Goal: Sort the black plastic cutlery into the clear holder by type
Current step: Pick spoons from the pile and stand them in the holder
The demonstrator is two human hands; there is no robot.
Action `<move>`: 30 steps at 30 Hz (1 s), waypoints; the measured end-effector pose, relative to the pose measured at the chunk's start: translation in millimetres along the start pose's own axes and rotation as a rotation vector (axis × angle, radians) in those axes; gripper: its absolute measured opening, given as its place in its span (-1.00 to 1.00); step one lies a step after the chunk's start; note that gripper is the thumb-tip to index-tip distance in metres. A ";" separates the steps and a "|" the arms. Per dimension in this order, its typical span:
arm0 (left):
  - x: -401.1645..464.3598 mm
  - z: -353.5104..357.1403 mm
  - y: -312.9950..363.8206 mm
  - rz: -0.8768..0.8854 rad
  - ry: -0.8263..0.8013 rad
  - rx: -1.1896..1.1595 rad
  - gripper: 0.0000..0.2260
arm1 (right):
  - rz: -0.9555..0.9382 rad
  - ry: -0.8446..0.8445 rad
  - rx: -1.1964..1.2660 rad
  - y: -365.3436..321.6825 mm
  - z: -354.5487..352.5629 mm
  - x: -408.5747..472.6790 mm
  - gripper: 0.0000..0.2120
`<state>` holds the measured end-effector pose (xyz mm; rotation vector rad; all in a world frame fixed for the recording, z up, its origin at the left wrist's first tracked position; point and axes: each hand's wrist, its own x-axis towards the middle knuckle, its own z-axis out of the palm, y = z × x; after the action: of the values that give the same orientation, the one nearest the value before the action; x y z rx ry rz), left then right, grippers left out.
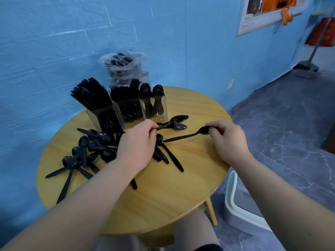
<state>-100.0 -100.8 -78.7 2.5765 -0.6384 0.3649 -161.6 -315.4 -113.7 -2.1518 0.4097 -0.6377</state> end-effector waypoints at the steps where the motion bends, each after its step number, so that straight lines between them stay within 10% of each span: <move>1: -5.7 -4.5 -6.3 -0.026 0.020 -0.012 -0.81 | -0.009 0.003 0.045 -2.4 -0.6 -2.2 -0.79; 18: -71.9 -9.9 -51.0 -0.043 0.011 -0.003 -0.72 | -0.147 -0.156 0.224 -58.3 68.0 -28.9 -0.89; 30: -64.9 -6.7 -61.4 -0.254 0.111 -0.125 -0.68 | -0.304 -0.366 -0.388 -53.7 75.9 -27.1 -0.74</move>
<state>-126.2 -24.9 -118.5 2.4592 -0.2812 0.3671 -136.8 -222.0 -118.7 -2.6673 0.0014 -0.3278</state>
